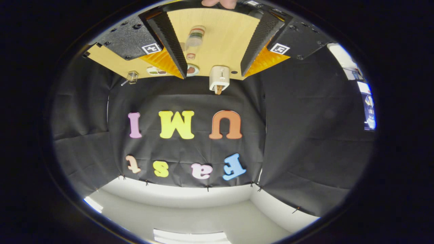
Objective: Take the bottle from table, then pour the juice into the cup, finally place the bottle on the coaster
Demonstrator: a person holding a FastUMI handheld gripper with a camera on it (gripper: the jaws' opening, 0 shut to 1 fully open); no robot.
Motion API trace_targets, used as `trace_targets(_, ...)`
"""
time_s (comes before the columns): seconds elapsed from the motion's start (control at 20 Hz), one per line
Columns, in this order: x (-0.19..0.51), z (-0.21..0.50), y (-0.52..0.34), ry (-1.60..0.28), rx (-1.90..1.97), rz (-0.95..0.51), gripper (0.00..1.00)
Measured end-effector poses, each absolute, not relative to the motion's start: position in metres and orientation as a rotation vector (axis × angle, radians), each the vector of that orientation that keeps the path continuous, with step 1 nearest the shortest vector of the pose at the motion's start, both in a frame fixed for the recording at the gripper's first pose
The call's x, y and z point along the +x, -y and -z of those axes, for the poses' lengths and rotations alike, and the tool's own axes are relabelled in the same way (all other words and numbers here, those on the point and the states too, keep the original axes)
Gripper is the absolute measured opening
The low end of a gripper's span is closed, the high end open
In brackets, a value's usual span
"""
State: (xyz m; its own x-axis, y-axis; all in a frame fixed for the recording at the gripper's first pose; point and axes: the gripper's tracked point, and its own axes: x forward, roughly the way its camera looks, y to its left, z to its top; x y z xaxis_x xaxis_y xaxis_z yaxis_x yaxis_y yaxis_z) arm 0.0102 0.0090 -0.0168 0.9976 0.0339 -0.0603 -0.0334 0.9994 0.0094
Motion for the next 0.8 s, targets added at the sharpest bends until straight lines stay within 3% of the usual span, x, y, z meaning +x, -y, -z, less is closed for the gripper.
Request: trace_targets(0.8,0.012,0.056,-0.013,-0.099,-0.021,-0.031,1.00)
